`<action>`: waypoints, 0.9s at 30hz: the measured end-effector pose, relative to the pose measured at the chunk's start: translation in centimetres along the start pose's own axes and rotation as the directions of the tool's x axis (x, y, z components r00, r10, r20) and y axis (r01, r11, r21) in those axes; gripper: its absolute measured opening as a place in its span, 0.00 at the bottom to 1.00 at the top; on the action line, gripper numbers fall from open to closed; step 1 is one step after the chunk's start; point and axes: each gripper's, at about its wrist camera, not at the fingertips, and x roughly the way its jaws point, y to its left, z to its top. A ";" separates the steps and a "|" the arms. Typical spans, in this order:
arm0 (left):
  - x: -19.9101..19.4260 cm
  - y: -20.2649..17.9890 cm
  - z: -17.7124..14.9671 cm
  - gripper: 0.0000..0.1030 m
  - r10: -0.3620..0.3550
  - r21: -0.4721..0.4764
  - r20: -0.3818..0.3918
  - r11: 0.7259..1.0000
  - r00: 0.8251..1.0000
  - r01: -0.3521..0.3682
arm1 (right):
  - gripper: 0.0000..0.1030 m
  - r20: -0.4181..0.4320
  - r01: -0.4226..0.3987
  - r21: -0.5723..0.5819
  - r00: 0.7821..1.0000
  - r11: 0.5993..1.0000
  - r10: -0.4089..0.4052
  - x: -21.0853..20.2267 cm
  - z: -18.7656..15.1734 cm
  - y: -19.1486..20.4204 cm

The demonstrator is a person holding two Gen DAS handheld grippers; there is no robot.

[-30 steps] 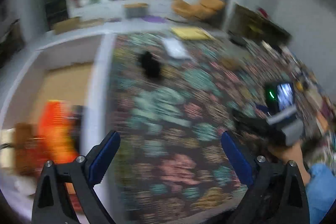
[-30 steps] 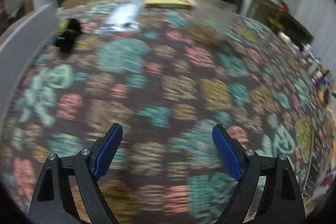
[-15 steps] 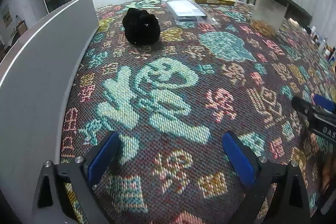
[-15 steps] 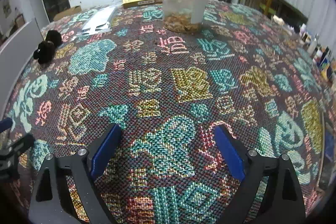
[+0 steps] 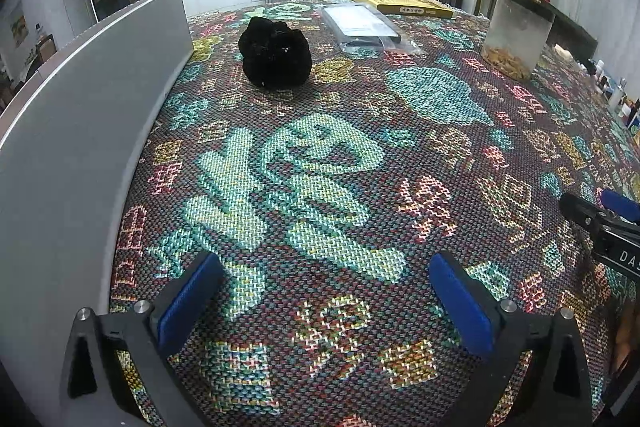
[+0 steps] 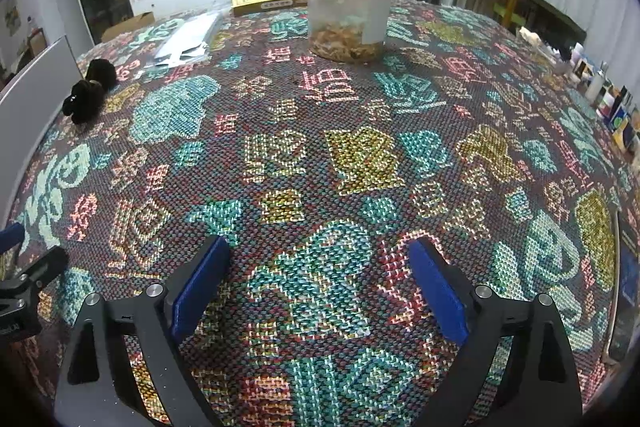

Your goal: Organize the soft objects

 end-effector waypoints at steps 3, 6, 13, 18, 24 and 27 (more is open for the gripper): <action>0.0 0.0 0.0 1.00 0.000 0.000 0.000 1.000 1.000 0.000 | 0.91 -0.001 -0.001 0.000 1.000 1.000 0.001 0.0 0.0 0.0; 0.0 0.0 0.0 1.00 0.000 0.000 0.000 1.000 1.000 0.000 | 0.91 -0.001 0.000 0.000 1.000 1.000 0.000 0.0 0.0 0.0; 0.0 0.1 0.2 1.00 -0.002 -0.004 -0.016 1.000 1.000 0.002 | 0.91 -0.002 -0.001 0.000 1.000 1.000 0.001 0.0 0.0 0.0; 0.0 2.0 5.7 1.00 -0.060 -0.167 -0.005 0.984 0.998 0.058 | 0.91 -0.002 -0.002 0.000 1.000 1.000 0.002 0.0 0.0 -0.1; 5.6 5.3 13.6 0.98 0.031 -0.302 -0.050 0.952 0.998 -0.045 | 0.91 -0.003 -0.002 0.001 1.000 1.000 0.002 0.0 0.0 -0.1; 8.3 5.8 15.2 0.93 0.068 -0.283 -0.086 0.955 0.994 -0.089 | 0.91 -0.003 -0.004 0.002 1.000 1.000 0.004 0.0 0.0 -0.1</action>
